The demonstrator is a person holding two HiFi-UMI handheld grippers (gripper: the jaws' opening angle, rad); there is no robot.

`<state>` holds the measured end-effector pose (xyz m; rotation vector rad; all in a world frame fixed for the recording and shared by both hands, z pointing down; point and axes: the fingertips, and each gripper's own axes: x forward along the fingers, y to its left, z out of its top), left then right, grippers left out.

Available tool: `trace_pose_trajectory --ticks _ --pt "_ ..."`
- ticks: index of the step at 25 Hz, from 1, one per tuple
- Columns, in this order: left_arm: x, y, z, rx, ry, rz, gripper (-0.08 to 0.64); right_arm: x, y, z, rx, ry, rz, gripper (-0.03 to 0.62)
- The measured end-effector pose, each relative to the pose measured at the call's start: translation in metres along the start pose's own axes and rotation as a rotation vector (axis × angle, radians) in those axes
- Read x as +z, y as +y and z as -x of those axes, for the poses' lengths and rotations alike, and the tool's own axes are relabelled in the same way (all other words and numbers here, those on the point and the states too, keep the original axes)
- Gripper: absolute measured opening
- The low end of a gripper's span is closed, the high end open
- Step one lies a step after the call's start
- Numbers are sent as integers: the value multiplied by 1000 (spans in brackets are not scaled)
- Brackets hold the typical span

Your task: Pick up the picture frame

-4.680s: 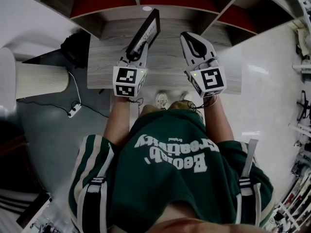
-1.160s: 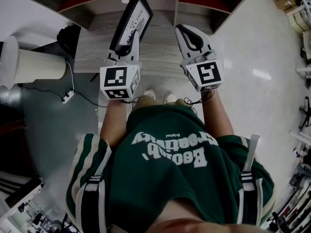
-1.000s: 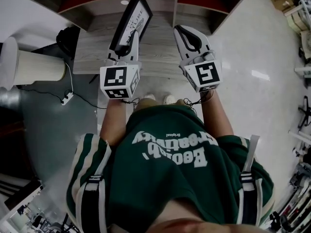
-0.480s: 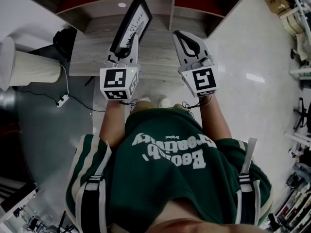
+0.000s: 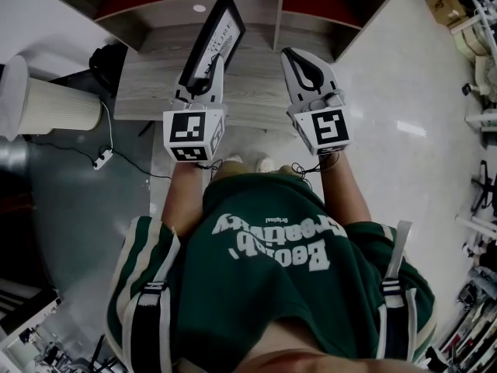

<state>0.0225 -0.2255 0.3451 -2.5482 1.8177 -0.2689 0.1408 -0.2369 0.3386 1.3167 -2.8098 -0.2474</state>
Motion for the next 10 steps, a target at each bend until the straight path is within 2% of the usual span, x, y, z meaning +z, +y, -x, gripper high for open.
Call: trace_pose_trajectory --ticks 10 --pt "-1 -5 -2 13 11 -2 26 -2 -10 6 -22 -10 -7 37"
